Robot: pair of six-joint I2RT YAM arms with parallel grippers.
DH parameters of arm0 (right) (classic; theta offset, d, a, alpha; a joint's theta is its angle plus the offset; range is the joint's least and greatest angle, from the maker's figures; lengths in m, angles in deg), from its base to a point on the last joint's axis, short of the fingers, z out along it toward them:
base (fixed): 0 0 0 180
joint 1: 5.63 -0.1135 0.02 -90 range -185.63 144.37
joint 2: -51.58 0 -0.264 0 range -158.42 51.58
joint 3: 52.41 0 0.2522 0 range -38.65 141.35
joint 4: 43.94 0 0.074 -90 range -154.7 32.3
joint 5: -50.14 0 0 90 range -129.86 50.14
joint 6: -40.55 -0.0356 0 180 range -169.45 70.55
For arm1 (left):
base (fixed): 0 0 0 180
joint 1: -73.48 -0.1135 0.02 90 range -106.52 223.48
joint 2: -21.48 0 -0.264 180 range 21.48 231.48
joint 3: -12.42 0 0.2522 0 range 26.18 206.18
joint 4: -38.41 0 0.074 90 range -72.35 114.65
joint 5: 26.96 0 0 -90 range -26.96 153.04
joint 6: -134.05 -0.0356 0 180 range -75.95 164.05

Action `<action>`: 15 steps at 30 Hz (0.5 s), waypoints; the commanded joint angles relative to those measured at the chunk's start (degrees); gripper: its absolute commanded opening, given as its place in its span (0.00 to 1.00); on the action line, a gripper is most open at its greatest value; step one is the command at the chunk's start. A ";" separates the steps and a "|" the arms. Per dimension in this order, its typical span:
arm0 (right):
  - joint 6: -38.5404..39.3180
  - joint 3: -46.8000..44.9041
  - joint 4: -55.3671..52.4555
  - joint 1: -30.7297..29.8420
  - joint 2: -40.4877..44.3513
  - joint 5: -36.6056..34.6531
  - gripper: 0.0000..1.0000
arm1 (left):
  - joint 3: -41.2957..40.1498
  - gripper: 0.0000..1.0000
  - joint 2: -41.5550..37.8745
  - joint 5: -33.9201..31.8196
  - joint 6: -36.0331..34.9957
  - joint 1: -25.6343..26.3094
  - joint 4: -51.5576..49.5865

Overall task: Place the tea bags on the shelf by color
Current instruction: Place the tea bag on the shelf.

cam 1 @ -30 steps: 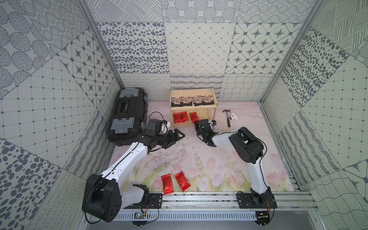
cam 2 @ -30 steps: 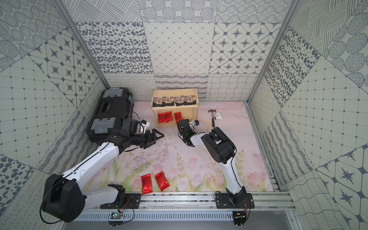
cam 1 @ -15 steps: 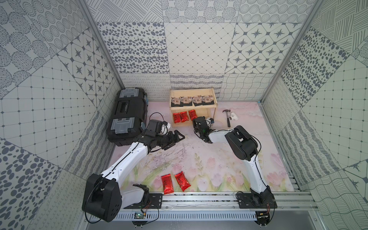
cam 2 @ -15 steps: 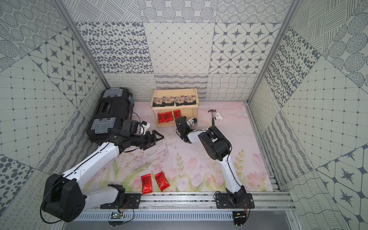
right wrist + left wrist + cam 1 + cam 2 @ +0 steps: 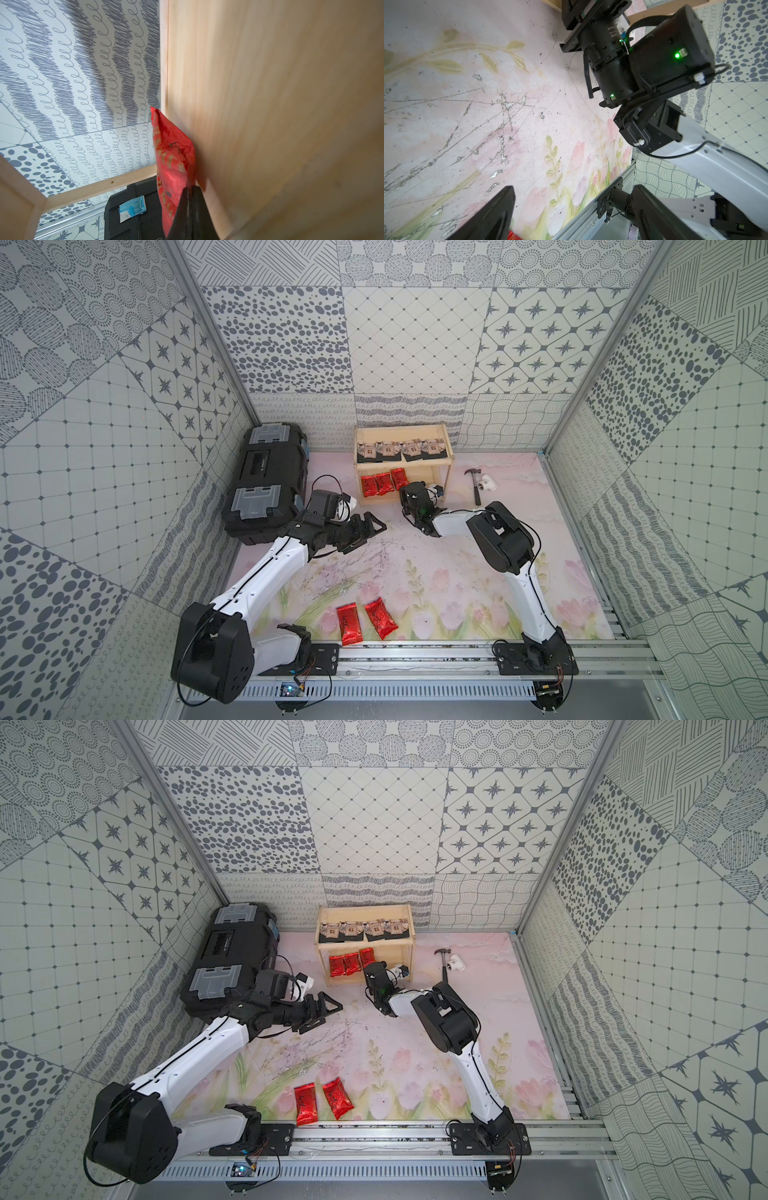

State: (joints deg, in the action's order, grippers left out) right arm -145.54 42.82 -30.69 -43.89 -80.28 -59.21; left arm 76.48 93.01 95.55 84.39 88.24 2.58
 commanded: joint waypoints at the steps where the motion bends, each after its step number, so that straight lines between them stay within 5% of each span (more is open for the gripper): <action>1: -0.59 1.06 0.16 -0.37 -1.63 0.60 0.00 | -0.31 0.92 -0.30 1.77 -1.21 -1.07 0.66; 15: -0.51 1.26 -0.59 -1.20 -1.13 1.51 0.06 | -1.12 0.92 -0.65 2.52 -0.43 -1.31 2.04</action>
State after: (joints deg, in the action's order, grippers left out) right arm -146.35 43.20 -31.83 -44.81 -80.50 -58.03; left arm 75.67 92.90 95.94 84.43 87.98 2.83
